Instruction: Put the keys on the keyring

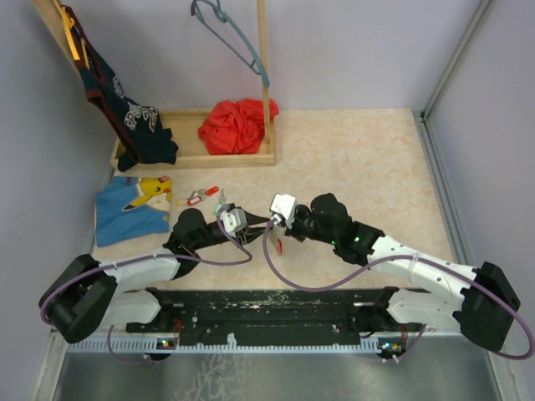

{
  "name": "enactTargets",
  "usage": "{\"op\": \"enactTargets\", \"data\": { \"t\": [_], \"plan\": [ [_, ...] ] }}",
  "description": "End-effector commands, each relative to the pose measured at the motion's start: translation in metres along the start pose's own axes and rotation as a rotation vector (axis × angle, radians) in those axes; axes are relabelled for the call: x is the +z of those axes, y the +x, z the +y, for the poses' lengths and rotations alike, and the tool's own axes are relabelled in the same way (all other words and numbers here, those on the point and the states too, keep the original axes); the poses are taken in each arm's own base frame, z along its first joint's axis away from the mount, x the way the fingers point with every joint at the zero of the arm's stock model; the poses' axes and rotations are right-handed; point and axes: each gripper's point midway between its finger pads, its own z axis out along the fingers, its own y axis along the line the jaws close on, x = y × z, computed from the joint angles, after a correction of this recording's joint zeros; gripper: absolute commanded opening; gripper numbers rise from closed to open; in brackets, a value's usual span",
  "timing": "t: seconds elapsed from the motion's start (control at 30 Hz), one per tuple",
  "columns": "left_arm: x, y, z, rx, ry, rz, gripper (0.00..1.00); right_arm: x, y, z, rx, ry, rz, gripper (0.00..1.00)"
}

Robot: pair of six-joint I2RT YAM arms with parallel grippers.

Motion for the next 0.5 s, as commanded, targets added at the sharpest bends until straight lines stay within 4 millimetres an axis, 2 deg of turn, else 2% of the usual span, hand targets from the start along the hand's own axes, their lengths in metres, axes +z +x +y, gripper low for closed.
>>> {"op": "enactTargets", "data": {
  "t": [0.0,0.33,0.47],
  "plan": [
    [0.0062,-0.0076,0.0074,0.028,-0.005,-0.014,0.31,0.0017,-0.0327,-0.0054,-0.004,0.010,-0.103,0.00],
    [0.0074,-0.0020,0.0129,0.021,-0.031,0.008,0.00,0.0019,-0.0336,-0.0027,0.000,-0.004,-0.108,0.00],
    [0.0038,-0.0040,0.0158,0.026,-0.058,0.005,0.00,0.0028,-0.0338,0.0004,0.004,-0.021,-0.111,0.00]
  ]
}}
